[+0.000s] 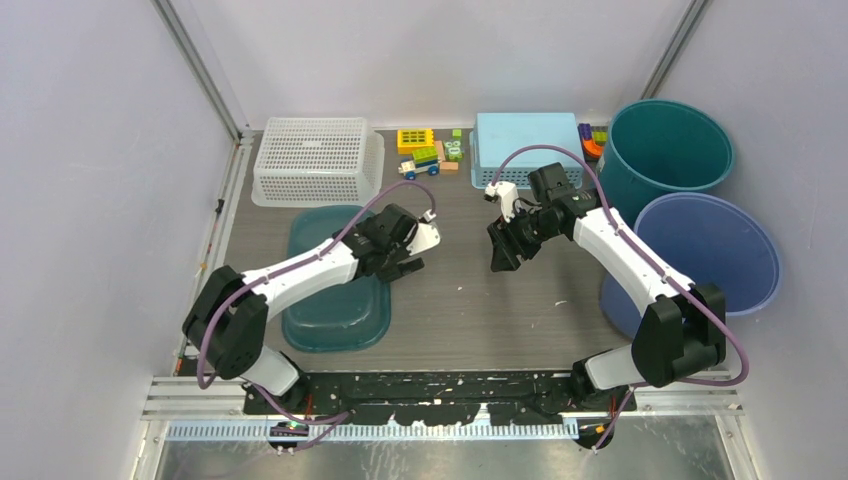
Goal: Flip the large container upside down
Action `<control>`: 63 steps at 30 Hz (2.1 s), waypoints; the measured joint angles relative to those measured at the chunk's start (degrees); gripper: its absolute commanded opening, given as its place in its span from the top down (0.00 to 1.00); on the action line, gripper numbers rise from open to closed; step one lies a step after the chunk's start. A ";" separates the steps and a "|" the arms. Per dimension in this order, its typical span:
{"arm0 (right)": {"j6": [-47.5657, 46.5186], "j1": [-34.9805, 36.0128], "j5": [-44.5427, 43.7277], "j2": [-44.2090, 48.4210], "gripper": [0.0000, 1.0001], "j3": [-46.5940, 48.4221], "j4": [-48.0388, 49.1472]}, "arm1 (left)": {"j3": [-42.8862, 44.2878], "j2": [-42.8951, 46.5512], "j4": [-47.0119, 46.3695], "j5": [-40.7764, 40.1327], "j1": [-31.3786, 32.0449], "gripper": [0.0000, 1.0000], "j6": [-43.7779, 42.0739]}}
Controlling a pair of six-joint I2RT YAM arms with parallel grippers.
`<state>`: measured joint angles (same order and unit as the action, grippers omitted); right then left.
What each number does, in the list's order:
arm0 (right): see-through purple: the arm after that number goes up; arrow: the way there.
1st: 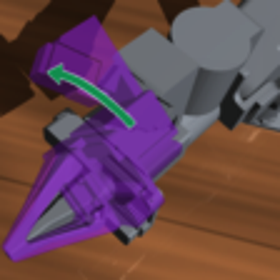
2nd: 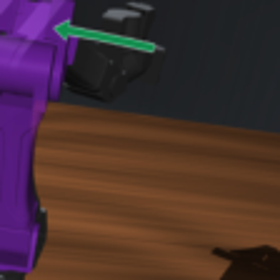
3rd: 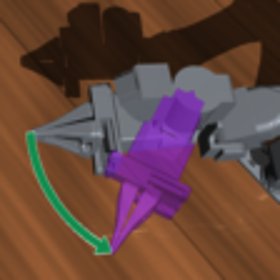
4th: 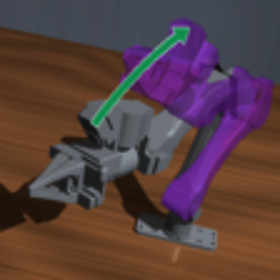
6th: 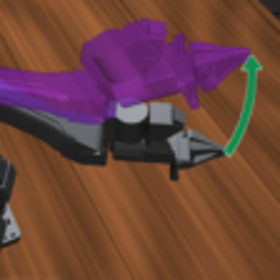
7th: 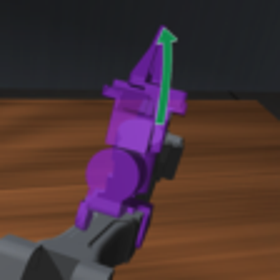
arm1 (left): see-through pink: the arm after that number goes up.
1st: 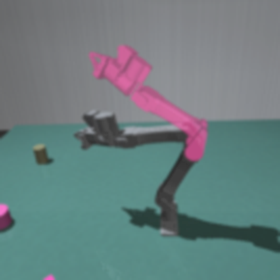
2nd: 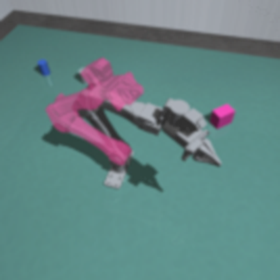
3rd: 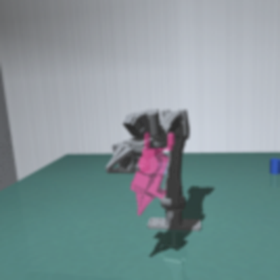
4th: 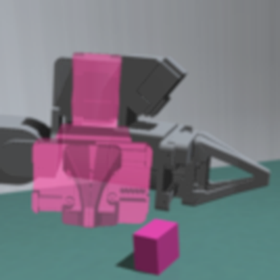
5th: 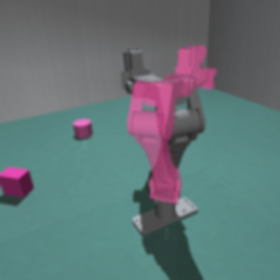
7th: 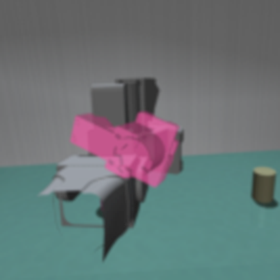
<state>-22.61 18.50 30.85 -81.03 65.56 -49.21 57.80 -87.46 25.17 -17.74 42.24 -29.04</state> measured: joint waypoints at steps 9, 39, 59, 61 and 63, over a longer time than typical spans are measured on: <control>0.02 0.00 0.37 0.00 0.39 0.00 0.02 | -3.96 2.75 0.46 -2.21 0.00 0.00 -2.80; 0.07 0.00 0.85 0.02 0.39 -0.17 0.39 | -5.88 9.05 6.91 -5.38 -5.84 0.00 -7.67; 0.07 0.00 1.25 0.02 0.39 -0.35 0.74 | -5.86 7.30 7.23 -8.20 -10.84 0.01 -8.04; 0.07 -0.04 1.25 0.02 0.39 -0.37 0.79 | -5.79 6.62 7.23 -8.55 -11.23 0.01 -7.91; 0.07 -0.09 1.27 0.02 0.39 -0.46 0.79 | -5.51 5.77 7.15 -9.07 -11.82 0.01 -7.65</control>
<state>-22.55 18.41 32.12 -81.01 65.10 -48.42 52.29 -81.69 32.32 -26.81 30.41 -36.69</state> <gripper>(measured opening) 0.613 0.992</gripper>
